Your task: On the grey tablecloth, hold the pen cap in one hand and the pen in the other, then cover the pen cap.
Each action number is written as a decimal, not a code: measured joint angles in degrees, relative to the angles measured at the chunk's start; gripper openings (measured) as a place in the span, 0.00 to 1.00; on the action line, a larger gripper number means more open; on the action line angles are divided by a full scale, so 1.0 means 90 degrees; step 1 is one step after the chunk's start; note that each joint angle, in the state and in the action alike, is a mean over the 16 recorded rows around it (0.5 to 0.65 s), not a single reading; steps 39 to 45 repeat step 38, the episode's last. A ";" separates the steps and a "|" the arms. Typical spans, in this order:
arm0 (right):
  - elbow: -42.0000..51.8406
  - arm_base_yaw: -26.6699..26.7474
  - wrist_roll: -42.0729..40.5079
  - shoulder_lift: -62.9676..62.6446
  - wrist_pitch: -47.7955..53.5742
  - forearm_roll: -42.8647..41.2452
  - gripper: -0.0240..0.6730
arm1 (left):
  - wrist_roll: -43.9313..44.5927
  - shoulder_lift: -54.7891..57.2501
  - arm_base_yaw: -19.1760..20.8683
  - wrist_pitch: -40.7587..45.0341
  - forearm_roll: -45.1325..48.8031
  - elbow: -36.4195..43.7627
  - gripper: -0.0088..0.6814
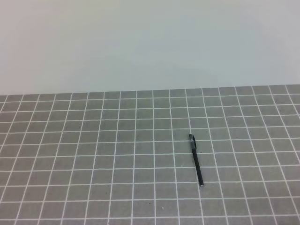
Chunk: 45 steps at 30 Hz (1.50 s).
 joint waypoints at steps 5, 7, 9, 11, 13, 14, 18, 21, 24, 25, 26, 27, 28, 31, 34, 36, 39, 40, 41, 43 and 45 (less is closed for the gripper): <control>0.0000 0.0000 -0.0013 0.0004 0.0000 0.0000 0.04 | -0.1815 -0.0254 -0.0001 0.0530 0.1801 0.0015 0.01; 0.0000 0.0000 -0.0023 0.0005 0.0000 0.0000 0.04 | -0.2850 -0.0380 0.0008 0.0781 0.2805 0.0019 0.01; 0.0000 0.0000 -0.0033 0.0005 0.0000 0.0000 0.04 | -0.4020 -0.0518 0.0019 0.1031 0.3924 0.0035 0.01; 0.0000 0.0000 -0.0042 0.0005 0.0000 0.0000 0.04 | -0.5215 -0.0660 0.0032 0.1249 0.5068 0.0078 0.01; 0.0000 0.0000 -0.0052 0.0007 0.0000 0.0000 0.04 | -0.6289 -0.0798 0.0044 0.1378 0.6070 0.0168 0.01; 0.0000 0.0000 -0.0057 0.0007 0.0000 0.0000 0.04 | -0.6756 -0.0866 0.0051 0.1395 0.6510 0.0237 0.01; 0.0000 0.0000 -0.0078 0.0010 0.0000 0.0000 0.04 | -0.8105 -0.1148 0.0076 0.1151 0.7840 0.0656 0.01; 0.0000 0.0000 -0.0078 0.0012 0.0000 0.0000 0.04 | -0.8652 -0.1387 0.0083 0.0787 0.8443 0.1082 0.01; 0.0000 0.0000 -0.0078 0.0015 0.0000 0.0000 0.04 | -0.8821 -0.1639 0.0083 0.0370 0.8745 0.1577 0.01; 0.0000 0.0000 -0.0078 0.0015 0.0000 0.0000 0.04 | -0.8818 -0.1723 0.0083 0.0231 0.8799 0.1746 0.01; 0.0000 0.0000 -0.0078 0.0016 0.0000 0.0000 0.04 | -0.8805 -0.1807 0.0083 0.0094 0.8842 0.1912 0.01; 0.0000 0.0000 -0.0078 0.0017 0.0000 0.0000 0.04 | -0.8789 -0.1887 0.0083 -0.0032 0.8879 0.2072 0.01; 0.0000 0.0000 -0.0078 0.0017 0.0000 0.0000 0.04 | -0.8774 -0.1963 0.0083 -0.0142 0.8915 0.2219 0.01; 0.0000 0.0000 -0.0078 0.0017 0.0000 0.0000 0.04 | -0.8757 -0.2157 0.0083 -0.0355 0.9028 0.2567 0.01; 0.0000 0.0000 -0.0078 0.0017 0.0000 0.0000 0.04 | -0.8757 -0.2263 0.0083 -0.0417 0.9114 0.2745 0.01; 0.0000 0.0000 -0.0078 0.0017 0.0000 0.0000 0.04 | -0.8756 -0.2321 0.0083 -0.0424 0.9167 0.2843 0.01; 0.0000 0.0000 -0.0078 0.0017 0.0000 0.0000 0.04 | -0.8754 -0.2365 0.0083 -0.0422 0.9200 0.2917 0.01; 0.0000 0.0000 -0.0078 0.0017 0.0000 0.0000 0.04 | -0.8754 -0.2365 0.0083 -0.0422 0.9200 0.2917 0.01; 0.0000 0.0000 -0.0078 0.0017 0.0000 0.0000 0.04 | -0.8754 -0.2365 0.0083 -0.0422 0.9200 0.2917 0.01; 0.0000 0.0000 -0.0078 0.0017 0.0000 0.0000 0.04 | -0.8754 -0.2365 0.0083 -0.0422 0.9200 0.2917 0.01; 0.0000 0.0000 -0.0078 0.0017 0.0000 0.0000 0.04 | -0.8754 -0.2365 0.0083 -0.0422 0.9200 0.2917 0.01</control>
